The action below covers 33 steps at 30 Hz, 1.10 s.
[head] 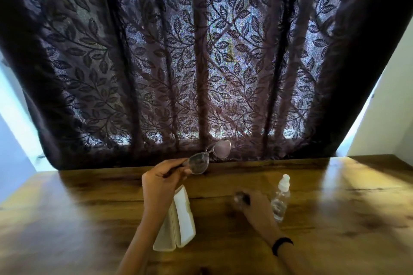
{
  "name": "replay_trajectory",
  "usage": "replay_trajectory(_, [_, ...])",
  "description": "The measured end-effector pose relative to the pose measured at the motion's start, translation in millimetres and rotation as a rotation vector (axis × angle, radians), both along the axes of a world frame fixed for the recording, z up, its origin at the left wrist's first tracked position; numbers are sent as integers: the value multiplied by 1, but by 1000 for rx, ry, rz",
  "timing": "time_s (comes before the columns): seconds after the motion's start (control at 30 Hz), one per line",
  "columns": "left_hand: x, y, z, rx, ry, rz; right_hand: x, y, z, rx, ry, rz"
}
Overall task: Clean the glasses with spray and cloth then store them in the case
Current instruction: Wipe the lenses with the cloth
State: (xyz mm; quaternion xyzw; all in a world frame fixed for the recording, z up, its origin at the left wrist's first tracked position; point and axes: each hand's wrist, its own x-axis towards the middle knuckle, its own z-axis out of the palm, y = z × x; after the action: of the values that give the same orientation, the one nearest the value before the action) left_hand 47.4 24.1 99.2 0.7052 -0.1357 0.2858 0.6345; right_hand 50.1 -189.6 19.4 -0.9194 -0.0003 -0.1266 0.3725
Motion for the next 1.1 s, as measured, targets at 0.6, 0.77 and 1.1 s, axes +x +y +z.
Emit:
replay_trajectory(0.6, [-4,-20,-2,-80,-100,28,-29,57,102,91,-668,240])
replay_trajectory(0.77, [-5,-25,0,-120,-86,-12,-25,56,103,140,-694,148])
replay_trajectory(1.1, [-6,-25,0,-132,-85,-31,-21,49,95,154,-618,171])
